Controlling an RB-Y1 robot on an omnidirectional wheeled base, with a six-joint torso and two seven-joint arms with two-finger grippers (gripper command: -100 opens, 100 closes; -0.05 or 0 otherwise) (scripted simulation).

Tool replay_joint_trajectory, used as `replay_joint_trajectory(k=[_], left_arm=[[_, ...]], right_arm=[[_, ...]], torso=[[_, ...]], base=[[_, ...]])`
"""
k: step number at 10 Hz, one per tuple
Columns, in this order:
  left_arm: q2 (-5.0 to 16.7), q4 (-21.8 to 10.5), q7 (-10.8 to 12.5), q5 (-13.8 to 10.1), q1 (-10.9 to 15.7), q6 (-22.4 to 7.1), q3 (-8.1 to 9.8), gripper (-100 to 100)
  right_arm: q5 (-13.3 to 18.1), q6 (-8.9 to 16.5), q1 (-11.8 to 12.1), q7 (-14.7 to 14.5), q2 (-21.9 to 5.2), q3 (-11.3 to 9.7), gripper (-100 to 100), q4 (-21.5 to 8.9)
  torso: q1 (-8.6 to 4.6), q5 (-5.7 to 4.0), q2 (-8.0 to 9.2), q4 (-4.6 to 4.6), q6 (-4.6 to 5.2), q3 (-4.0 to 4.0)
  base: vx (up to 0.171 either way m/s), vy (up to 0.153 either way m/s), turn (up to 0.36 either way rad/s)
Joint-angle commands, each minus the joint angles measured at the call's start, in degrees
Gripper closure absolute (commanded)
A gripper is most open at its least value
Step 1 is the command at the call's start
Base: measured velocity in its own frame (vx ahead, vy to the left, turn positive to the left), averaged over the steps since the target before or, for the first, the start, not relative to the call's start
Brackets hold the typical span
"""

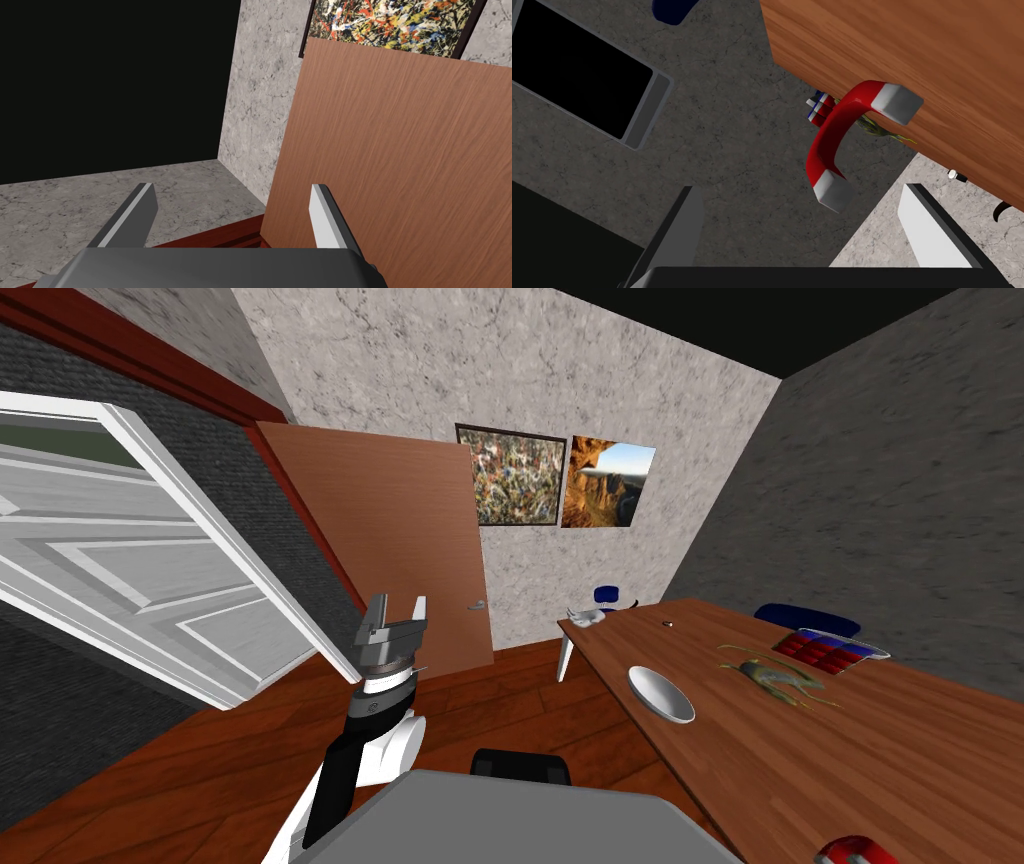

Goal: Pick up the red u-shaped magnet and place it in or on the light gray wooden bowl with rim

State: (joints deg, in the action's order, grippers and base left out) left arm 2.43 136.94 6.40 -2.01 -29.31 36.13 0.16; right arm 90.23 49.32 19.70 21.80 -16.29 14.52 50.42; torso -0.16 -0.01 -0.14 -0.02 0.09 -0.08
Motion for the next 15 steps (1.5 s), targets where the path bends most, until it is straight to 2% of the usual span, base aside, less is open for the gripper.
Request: replay_joint_trajectory(k=[1,2,5,9,11,13,14,15], left_arm=[[0.0,0.0,0.0,0.0,0.0,0.0,0.0,0],[0.0,0.0,0.0,0.0,0.0,0.0,0.0,0],[0.0,0.0,0.0,0.0,0.0,0.0,0.0,0],[0.0,0.0,0.0,0.0,0.0,0.0,0.0,0],[0.0,0.0,0.0,0.0,0.0,0.0,0.0,0],[0.0,0.0,0.0,0.0,0.0,0.0,0.0,0],[0.0,0.0,0.0,0.0,0.0,0.0,0.0,0],[0.0,0.0,0.0,0.0,0.0,0.0,0.0,0]], right_arm=[[0.8,0.63,-0.3,-0.05,-0.22,0.39,-100,-2.23],[2.47,1.72,-1.24,0.28,-0.66,0.93,-100,-4.31],[3.95,2.66,-2.11,0.58,-1.06,1.42,-100,-7.56],[7.95,5.11,-4.65,1.39,-2.17,2.78,-100,-15.06],[8.81,5.61,-5.23,1.56,-2.41,3.1,-100,-16.95],[8.77,5.57,-5.13,1.34,-2.36,3.15,-100,-16.71],[8.81,5.62,-5.18,1.43,-2.38,3.15,0,-16.85],[8.81,5.61,-5.18,1.43,-2.38,3.15,-100,-16.84]], torso=[[0.0,0.0,0.0,0.0,0.0,0.0],[0.01,0.0,0.03,0.0,0.03,0.01],[0.07,0.01,0.05,0.01,0.01,0.03],[-0.01,-0.01,-0.02,-0.01,0.02,-0.02],[-0.03,-0.01,0.05,0.0,0.03,0.02],[0.06,0.0,0.14,0.02,0.04,0.07],[0.11,0.01,0.18,0.03,0.04,0.1],[0.13,0.02,0.21,0.03,0.04,0.11]], base=[[0.048,-0.027,0.055],[0.051,-0.024,0.088],[0.041,-0.013,0.054],[0.059,-0.032,0.067],[0.035,-0.037,0.029],[0.012,-0.012,0.006],[0.0,0.0,0.0],[0.0,0.0,0.0]])
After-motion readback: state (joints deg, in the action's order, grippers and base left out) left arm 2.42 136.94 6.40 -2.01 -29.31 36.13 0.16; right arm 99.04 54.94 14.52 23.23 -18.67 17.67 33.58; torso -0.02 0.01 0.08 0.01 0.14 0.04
